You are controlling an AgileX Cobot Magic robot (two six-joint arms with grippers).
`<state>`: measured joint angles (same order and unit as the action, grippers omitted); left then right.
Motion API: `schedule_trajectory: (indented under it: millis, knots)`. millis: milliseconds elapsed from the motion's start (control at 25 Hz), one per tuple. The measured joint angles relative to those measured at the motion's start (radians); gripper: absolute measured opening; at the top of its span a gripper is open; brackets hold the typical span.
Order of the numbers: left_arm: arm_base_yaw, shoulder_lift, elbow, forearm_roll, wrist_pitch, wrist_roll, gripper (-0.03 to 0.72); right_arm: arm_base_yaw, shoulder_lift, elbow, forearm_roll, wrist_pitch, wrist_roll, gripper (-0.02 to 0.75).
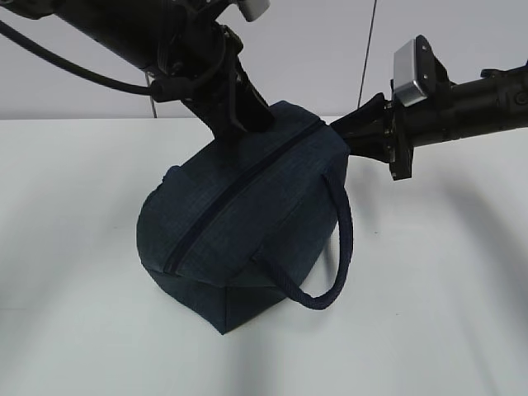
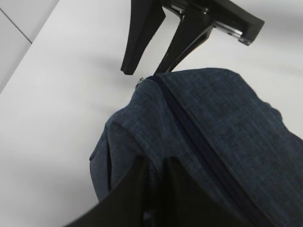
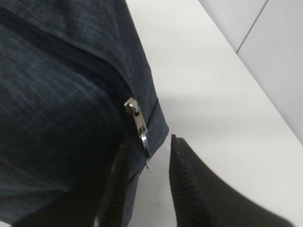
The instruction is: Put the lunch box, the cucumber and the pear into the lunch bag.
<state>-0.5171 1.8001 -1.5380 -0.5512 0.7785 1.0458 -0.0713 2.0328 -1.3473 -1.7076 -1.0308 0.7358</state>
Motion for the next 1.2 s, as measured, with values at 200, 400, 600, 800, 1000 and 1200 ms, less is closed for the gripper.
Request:
schedule_trajectory:
  millis: [200,400,600,800,1000,1200]
  knots:
    - [0.0,0.0,0.0,-0.001,-0.001,0.0,0.032,0.0,0.0,0.0,-0.009,0.0,0.0,0.2]
    - [0.0,0.0,0.0,-0.001,-0.001,0.0,0.032,0.0,0.0,0.0,-0.015,0.002,0.0,0.197]
    - [0.0,0.0,0.0,-0.002,-0.001,0.0,0.032,0.0,0.0,0.0,-0.018,0.002,0.0,0.197]
    - [0.0,0.0,0.0,-0.003,-0.001,0.0,0.032,0.008,0.0,0.0,-0.021,0.019,-0.002,0.195]
    - [0.0,0.0,0.0,-0.003,-0.002,0.0,0.032,0.023,0.0,0.0,-0.021,0.033,-0.002,0.194]
    - [0.0,0.0,0.0,-0.003,-0.002,0.0,0.032,0.025,0.0,0.0,-0.019,0.057,-0.002,0.103]
